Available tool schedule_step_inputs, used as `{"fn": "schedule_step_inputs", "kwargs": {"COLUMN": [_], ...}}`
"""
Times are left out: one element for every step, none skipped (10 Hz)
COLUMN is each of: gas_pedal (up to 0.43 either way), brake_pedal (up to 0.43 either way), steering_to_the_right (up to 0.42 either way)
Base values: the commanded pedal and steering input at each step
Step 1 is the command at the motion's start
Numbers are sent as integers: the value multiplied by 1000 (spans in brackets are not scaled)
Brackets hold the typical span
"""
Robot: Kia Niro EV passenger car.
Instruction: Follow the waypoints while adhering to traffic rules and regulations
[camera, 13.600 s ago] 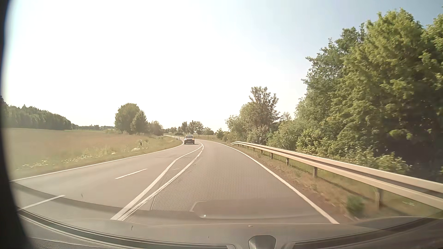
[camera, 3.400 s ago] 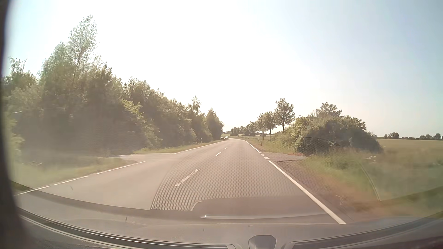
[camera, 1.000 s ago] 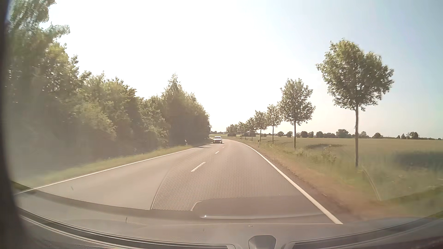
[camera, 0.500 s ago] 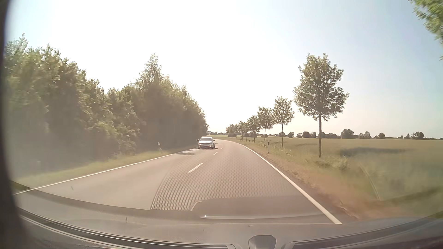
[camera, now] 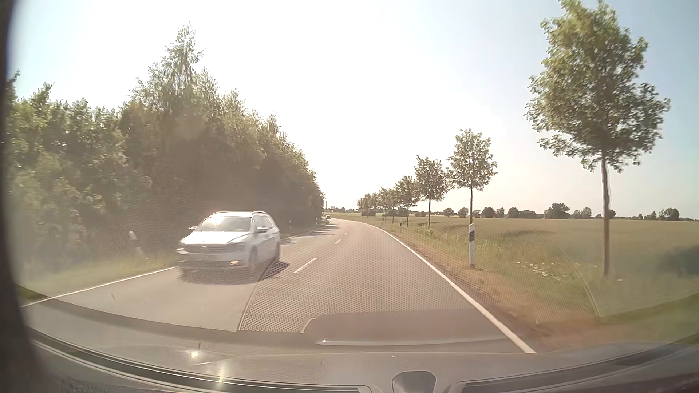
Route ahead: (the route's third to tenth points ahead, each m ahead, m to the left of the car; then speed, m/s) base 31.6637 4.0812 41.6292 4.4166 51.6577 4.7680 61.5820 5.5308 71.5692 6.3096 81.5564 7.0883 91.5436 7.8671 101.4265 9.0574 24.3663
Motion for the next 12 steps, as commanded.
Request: {"fn": "schedule_step_inputs", "kwargs": {"gas_pedal": [268, 268, 268, 268, 268, 268, 268, 268, 268, 280, 280, 280], "brake_pedal": [6, 6, 6, 6, 6, 6, 6, 6, 6, 6, 6, 6], "steering_to_the_right": [-1, -1, -2, -2, -2, -2, -2, -3, -3, -3, -3, -3]}}
